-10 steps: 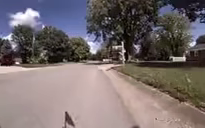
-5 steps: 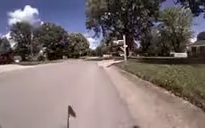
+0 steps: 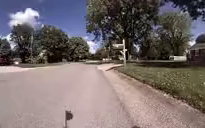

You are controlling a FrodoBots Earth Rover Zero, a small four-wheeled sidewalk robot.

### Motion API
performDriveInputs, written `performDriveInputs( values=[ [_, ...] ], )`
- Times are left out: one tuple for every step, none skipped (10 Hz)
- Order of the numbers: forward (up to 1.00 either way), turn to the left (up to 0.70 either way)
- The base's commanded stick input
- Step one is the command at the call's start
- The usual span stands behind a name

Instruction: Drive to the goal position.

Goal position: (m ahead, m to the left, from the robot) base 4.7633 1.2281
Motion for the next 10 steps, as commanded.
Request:
performDriveInputs(
  values=[
    [0.85, 0.00],
    [0.85, 0.00],
    [0.85, 0.00],
    [0.85, 0.00],
    [0.85, 0.00],
    [0.85, 0.00],
    [0.85, 0.00],
    [0.85, 0.00],
    [0.85, 0.00],
    [0.85, 0.00]
  ],
)
